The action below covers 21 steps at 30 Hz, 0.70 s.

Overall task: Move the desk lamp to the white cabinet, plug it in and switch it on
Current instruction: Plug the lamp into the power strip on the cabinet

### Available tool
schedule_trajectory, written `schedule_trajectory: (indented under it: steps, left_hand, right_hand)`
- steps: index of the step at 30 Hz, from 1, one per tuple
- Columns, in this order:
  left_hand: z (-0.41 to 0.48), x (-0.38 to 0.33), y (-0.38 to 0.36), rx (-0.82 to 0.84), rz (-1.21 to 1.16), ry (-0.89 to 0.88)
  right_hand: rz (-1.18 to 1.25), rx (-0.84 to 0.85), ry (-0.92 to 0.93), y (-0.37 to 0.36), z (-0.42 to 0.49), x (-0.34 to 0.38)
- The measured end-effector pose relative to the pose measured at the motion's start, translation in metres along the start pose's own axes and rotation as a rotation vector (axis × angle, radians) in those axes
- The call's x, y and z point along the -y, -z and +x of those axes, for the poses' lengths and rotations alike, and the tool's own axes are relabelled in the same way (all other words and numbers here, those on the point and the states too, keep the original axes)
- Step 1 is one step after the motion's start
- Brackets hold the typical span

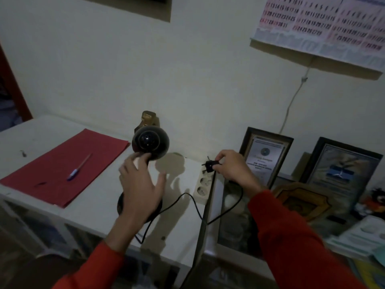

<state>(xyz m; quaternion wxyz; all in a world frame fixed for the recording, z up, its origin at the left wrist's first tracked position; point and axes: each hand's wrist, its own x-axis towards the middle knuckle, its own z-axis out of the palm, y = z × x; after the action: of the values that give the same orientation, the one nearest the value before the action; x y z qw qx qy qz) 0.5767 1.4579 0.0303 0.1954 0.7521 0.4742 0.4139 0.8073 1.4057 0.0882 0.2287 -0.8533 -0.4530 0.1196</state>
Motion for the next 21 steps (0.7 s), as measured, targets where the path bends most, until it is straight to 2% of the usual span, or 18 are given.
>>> schedule_trajectory:
  steps: [4, 6, 11, 14, 18, 21]
  left_hand:
    - [-0.023, -0.013, -0.030, 0.122, -0.011, -0.252]
    - [-0.023, -0.011, -0.051, 0.236, -0.026, -0.298]
    - [-0.012, 0.006, -0.104, 0.517, -0.011, -0.203]
    - [-0.006, 0.012, -0.129, 0.660, 0.056, -0.129]
    - [-0.002, 0.015, -0.147, 0.696, 0.318, -0.195]
    - [-0.002, 0.012, -0.154, 0.741, 0.371, -0.237]
  right_hand:
    - [-0.205, 0.117, -0.016, -0.011, 0.012, -0.002]
    - [-0.264, 0.140, -0.017, -0.017, 0.021, -0.005]
    - [-0.376, 0.126, -0.002, -0.031, 0.037, -0.014]
    - [-0.416, 0.190, 0.003, -0.042, 0.042, -0.016]
    - [-0.442, 0.301, 0.029, -0.056, 0.045, -0.020]
    - [-0.465, 0.326, 0.010, -0.067, 0.046, -0.022]
